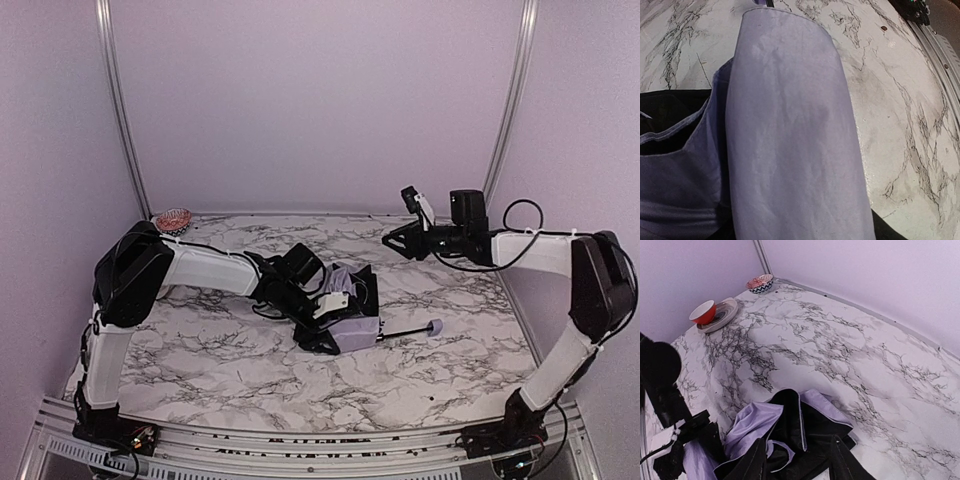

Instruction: Put away the umbrella

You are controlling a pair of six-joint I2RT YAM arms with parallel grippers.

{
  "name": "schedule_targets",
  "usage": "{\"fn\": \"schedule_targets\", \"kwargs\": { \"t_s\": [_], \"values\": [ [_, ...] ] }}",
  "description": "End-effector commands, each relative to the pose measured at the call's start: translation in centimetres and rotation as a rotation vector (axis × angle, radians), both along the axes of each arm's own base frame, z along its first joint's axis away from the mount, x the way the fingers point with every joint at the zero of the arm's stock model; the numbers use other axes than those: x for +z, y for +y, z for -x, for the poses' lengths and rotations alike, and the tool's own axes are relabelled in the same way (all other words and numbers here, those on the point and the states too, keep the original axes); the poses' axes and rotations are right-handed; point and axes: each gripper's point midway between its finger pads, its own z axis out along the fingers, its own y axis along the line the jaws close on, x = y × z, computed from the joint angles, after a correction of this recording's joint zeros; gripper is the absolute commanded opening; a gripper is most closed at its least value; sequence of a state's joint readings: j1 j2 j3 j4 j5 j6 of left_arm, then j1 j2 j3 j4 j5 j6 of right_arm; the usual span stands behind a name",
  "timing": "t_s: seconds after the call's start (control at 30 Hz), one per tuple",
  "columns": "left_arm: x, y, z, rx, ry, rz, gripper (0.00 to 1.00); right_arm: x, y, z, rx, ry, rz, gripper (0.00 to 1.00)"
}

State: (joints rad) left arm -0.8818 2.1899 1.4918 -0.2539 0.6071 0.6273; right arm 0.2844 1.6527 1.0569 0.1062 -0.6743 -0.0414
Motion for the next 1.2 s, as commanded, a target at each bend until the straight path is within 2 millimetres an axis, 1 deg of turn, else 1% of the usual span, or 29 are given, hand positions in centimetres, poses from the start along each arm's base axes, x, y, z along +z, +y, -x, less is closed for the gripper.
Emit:
{"fn": "schedule_targets", "kwargs": {
  "t_s": [0.0,0.03,0.07,0.13,0.17,0.27,0.33,0.37,0.43,0.6,0.7,0.8,0.9,0.97,1.03,1.07,1.13,1.17],
  "values": [
    [-6.4,4.9,4.4,0.036,0.289,-0.274,0.67,-1.2,2.5,6.8,0.213,-0.268,0.207,0.44],
    [-6.4,4.9,4.2,0.041,0.298,-0.275,0.66,-1.5,3.7,8.6,0.261,-0.335,0.266,0.44],
    [-6.4,4.9,4.2,0.045,0.309,-0.278,0.66,-1.6,4.4,10.1,0.312,-0.405,0.312,0.45],
    [-6.3,4.9,3.9,0.054,0.325,-0.275,0.66,-1.4,5.4,13.0,0.415,-0.497,0.339,0.48],
    [-6.2,4.9,3.8,0.058,0.335,-0.272,0.66,-1.3,5.7,14.2,0.452,-0.527,0.333,0.48],
    [-6.3,5.2,3.6,0.067,0.349,-0.286,0.65,-2.3,6.1,17.7,0.582,-0.627,0.344,0.56],
    [-6.4,5.3,3.6,0.068,0.36,-0.301,0.64,-3.7,6.5,19.6,0.664,-0.734,0.401,0.65],
    [-6.3,5.3,3.6,0.069,0.365,-0.303,0.64,-4.3,6.6,20.0,0.676,-0.781,0.431,0.69],
    [-6.4,5.5,3.7,0.067,0.372,-0.309,0.63,-5.3,6.8,19.7,0.662,-0.824,0.488,0.71],
    [-6.2,5.9,3.4,0.07,0.391,-0.321,0.6,-8.9,6.5,17.6,0.655,-0.854,0.715,0.75],
    [-6.0,6.0,3.4,0.067,0.402,-0.321,0.6,-9.5,6.6,16.7,0.618,-0.9,0.754,0.76],
    [-6.0,5.9,3.3,0.062,0.403,-0.326,0.6,-9.5,6.9,15.1,0.562,-0.931,0.787,0.77],
    [-5.9,5.8,3.2,0.06,0.407,-0.333,0.6,-10.8,7.7,14.6,0.606,-0.898,0.803,0.77],
    [-5.8,5.8,3.1,0.056,0.403,-0.332,0.6,-12.7,7.7,14.4,0.645,-0.866,0.842,0.74],
    [-5.8,5.8,3.1,0.054,0.402,-0.329,0.6,-14.2,7.3,14.2,0.681,-0.859,0.897,0.66],
    [-5.9,5.9,3.1,0.053,0.405,-0.33,0.6,-14.5,7.2,14.0,0.68,-0.857,0.913,0.63],
    [-6.3,6.2,3.1,0.055,0.415,-0.338,0.59,-14.6,7.3,13.7,0.673,-0.847,0.92,0.54],
    [-6.4,6.3,3.0,0.056,0.421,-0.34,0.59,-14.4,7.5,13.7,0.672,-0.84,0.91,0.47]
  ]
}}
